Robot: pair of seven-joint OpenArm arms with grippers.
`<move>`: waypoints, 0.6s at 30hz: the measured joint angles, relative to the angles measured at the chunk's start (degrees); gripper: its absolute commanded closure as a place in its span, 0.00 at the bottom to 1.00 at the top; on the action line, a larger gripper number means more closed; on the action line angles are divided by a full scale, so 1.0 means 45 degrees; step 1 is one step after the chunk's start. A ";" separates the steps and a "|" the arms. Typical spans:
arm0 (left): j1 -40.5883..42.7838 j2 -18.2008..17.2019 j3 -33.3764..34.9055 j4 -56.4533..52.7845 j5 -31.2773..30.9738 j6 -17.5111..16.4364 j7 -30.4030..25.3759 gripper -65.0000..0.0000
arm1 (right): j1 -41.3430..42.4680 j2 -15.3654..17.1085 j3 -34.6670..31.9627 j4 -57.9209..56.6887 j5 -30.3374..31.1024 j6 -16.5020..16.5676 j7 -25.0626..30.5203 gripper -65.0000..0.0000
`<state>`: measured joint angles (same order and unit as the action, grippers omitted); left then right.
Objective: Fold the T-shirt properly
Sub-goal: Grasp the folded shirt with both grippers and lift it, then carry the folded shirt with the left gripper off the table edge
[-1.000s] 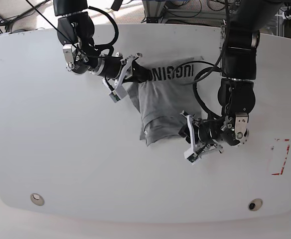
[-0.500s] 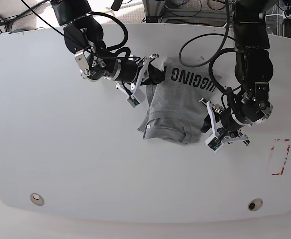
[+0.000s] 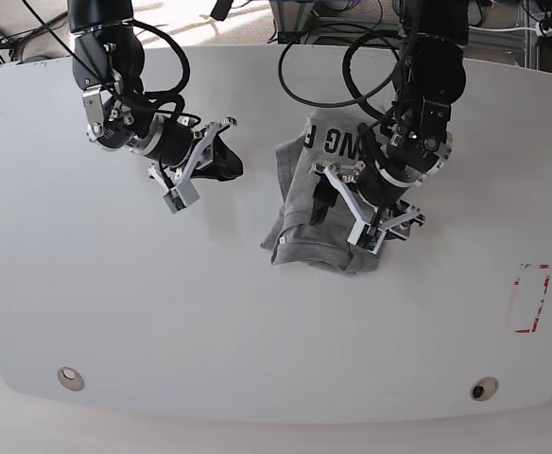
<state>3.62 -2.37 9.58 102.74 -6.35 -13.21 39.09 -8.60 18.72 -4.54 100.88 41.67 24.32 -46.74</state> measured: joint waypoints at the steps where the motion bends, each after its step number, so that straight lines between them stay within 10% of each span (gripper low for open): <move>1: 0.0083 -0.0039 0.0282 -0.0175 0.0243 0.0325 -0.0384 0.29 | -0.0058 0.0010 0.0277 -0.0024 -0.0044 0.0117 -0.0102 0.92; 7: 0.0277 -0.0170 0.0539 -0.3376 0.0636 0.0899 -0.2380 0.29 | -0.0636 -0.0024 0.1593 0.0039 -0.0024 0.0316 -0.0083 0.92; 18: -0.0078 -0.2011 -0.2429 -0.5751 -0.0670 -0.0724 -0.4386 0.29 | -0.1817 0.0287 0.3721 0.1083 0.1515 0.0311 -0.0083 0.92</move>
<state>3.27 -11.42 -1.34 76.86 -9.37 -16.47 19.35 -16.78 20.01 12.21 105.75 48.49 25.71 -47.11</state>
